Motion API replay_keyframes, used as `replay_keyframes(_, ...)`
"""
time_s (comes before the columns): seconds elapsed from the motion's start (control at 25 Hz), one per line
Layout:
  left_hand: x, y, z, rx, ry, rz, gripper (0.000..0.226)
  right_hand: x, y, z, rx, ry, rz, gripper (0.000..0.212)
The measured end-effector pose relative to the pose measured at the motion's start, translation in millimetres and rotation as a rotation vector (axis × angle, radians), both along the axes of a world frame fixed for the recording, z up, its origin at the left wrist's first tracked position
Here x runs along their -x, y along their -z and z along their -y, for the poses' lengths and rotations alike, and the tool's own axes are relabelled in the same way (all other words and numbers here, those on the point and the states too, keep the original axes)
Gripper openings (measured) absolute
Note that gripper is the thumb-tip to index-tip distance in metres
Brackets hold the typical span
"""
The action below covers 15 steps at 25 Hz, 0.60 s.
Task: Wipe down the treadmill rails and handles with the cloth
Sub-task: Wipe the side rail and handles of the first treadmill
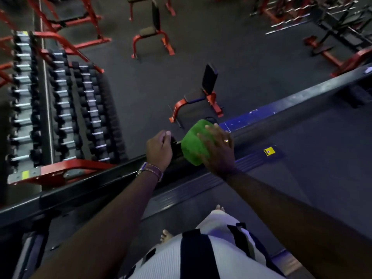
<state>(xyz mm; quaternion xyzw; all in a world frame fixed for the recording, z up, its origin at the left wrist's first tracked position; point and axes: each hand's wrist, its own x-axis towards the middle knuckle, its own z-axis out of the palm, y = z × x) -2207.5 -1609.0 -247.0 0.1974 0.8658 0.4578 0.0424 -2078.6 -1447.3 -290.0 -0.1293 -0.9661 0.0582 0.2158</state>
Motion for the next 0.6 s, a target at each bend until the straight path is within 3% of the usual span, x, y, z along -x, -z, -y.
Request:
replay_keyframes(0.08,0,-1,-3,0.023,-0.030,0.015,0.035,23,-13,28,0.270,0.321,-0.020,0.053)
replay_keyframes(0.12,0,-2,-5,0.023,-0.068,0.027,0.037,36,-18,48,0.239,0.367,-0.030,0.050)
replay_keyframes(0.28,-1,0,-6,-0.040,-0.089,0.039,0.040,22,-6,23,0.013,0.038,0.025,0.052)
replay_keyframes(0.32,0,2,-5,-0.014,-0.065,0.026,0.038,20,-8,9,0.098,0.093,0.025,0.052)
replay_keyframes(0.4,1,7,-6,0.110,-0.011,-0.044,0.030,38,-21,2,0.401,0.407,0.034,0.049)
replay_keyframes(0.44,-1,7,-7,0.204,0.022,-0.096,0.023,52,-29,11,0.416,0.484,0.068,0.047)
replay_keyframes(0.52,-5,6,-10,0.341,0.095,-0.151,0.019,58,-24,25,0.160,0.294,0.034,0.045)
replay_keyframes(0.6,-5,6,-10,0.378,0.124,-0.166,0.023,39,-13,12,0.097,0.060,-0.031,0.049)
